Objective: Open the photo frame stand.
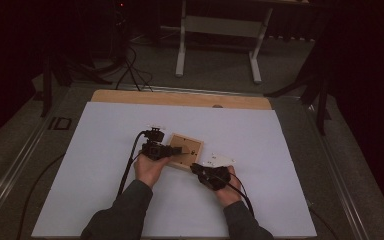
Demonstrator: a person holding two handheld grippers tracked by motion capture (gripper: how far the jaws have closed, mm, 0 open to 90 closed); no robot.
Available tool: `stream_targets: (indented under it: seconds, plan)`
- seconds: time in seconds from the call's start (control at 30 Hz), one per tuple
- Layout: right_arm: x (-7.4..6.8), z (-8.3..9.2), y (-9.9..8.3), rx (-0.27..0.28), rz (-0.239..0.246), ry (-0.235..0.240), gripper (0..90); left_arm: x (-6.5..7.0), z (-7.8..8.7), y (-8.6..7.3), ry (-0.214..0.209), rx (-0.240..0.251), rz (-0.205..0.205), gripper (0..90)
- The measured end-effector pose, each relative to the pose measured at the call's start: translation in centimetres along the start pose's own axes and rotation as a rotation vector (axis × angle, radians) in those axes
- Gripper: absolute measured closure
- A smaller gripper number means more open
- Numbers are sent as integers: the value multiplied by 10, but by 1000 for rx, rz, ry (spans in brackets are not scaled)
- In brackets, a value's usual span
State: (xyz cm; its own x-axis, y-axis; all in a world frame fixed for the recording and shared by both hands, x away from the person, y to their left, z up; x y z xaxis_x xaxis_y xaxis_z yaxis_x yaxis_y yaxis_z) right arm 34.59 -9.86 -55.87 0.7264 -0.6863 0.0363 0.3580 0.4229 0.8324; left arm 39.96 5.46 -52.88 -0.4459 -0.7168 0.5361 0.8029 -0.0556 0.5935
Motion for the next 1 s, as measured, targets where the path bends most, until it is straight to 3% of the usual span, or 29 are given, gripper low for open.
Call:
stream_targets:
  seconds: [0.33,0.53,0.67,1.0]
  plan:
    - [0,0,0,0,-2,2,826,0,-3,2,11,-11,12,649]
    - [-1,0,0,-1,2,10,802,2,-5,3,-4,-6,24,688]
    - [-2,0,1,-8,11,9,737,2,-4,3,-5,-8,15,693]
    - [11,8,4,4,-25,-17,665,8,0,0,-17,-9,-30,739]
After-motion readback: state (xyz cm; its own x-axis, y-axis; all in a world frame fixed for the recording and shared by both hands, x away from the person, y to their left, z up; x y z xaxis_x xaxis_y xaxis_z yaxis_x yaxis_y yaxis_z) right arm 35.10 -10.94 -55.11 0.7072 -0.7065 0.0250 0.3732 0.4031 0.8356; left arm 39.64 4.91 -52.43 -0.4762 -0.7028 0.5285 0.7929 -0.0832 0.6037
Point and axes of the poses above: each handheld gripper's, and its own axes: z roughly backward along the jaws, y roughly out of its top, x roughly to its right, the point moved 6 cm from there along -z, roughly forward along the jaws, and after that the axes turned 5 degrees about -y, right-handed, at the moved point
